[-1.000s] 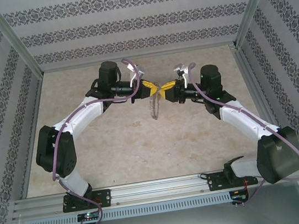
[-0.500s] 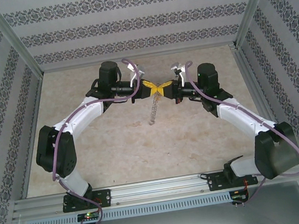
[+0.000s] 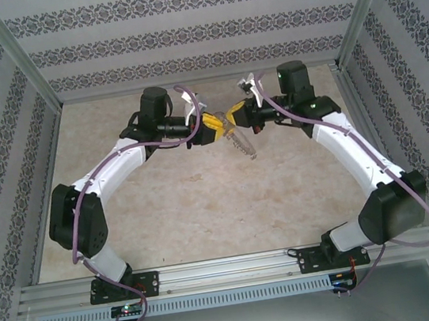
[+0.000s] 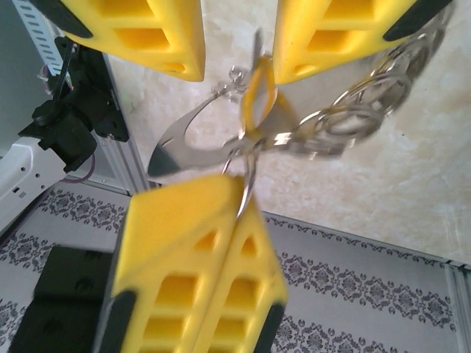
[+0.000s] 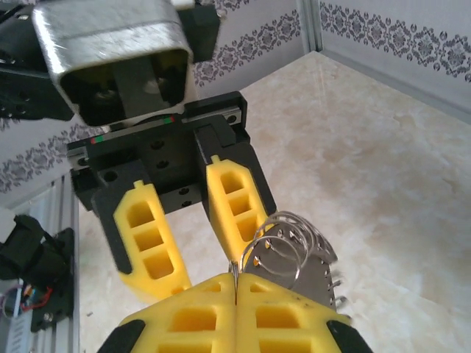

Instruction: Put the keys on the keyring

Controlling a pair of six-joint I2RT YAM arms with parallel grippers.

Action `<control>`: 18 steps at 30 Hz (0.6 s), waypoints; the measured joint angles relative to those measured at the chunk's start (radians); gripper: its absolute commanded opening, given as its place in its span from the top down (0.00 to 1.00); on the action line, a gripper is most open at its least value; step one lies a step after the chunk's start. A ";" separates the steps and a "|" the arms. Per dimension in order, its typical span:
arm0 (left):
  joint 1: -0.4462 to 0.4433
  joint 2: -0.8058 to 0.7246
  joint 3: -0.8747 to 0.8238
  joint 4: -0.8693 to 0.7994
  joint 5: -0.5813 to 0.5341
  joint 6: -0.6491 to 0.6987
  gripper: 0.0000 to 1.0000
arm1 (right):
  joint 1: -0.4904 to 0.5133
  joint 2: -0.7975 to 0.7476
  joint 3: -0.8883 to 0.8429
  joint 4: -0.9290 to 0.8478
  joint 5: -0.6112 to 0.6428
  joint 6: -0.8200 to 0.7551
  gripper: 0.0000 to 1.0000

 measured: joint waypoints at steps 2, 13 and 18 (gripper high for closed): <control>0.009 -0.001 0.020 -0.039 -0.005 0.026 0.70 | 0.003 0.022 0.077 -0.110 0.013 -0.067 1.00; 0.017 -0.006 0.074 -0.160 -0.010 0.114 0.70 | 0.088 0.175 0.294 -0.512 0.159 -0.282 1.00; 0.017 -0.006 0.074 -0.178 0.015 0.123 0.70 | 0.100 0.177 0.300 -0.557 0.197 -0.304 1.00</control>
